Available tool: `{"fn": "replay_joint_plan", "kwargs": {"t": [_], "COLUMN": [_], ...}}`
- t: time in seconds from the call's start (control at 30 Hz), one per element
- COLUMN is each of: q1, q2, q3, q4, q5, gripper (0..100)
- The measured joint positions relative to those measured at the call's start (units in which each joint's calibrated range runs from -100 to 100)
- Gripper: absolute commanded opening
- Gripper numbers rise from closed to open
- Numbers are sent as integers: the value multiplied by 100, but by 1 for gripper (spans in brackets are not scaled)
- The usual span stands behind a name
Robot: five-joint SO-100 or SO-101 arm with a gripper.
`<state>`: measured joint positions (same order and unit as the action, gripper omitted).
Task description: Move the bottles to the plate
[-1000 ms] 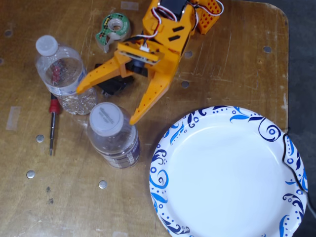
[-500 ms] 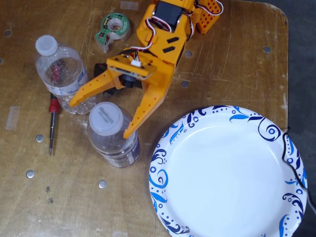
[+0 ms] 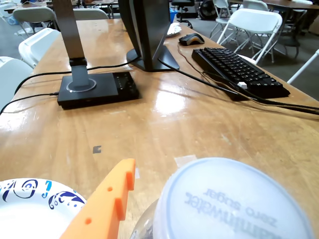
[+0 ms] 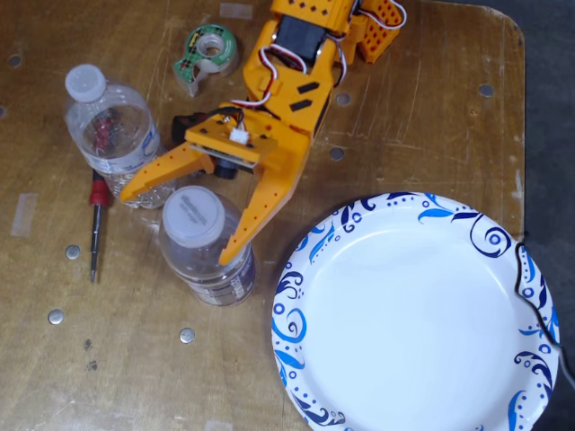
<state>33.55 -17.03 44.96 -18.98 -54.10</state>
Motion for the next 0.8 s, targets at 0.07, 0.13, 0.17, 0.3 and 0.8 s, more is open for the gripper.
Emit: {"fn": "replay_joint_plan", "kwargs": {"t": [0.07, 0.13, 0.17, 0.3, 0.8], "q1": [0, 9, 9, 9, 128], "q2": [8, 8, 8, 8, 436], "q3": [0, 0, 0, 0, 0], "q4": [-153, -204, -221, -255, -749], "q5": [0, 0, 0, 0, 0], "gripper": [43, 43, 43, 42, 39]}}
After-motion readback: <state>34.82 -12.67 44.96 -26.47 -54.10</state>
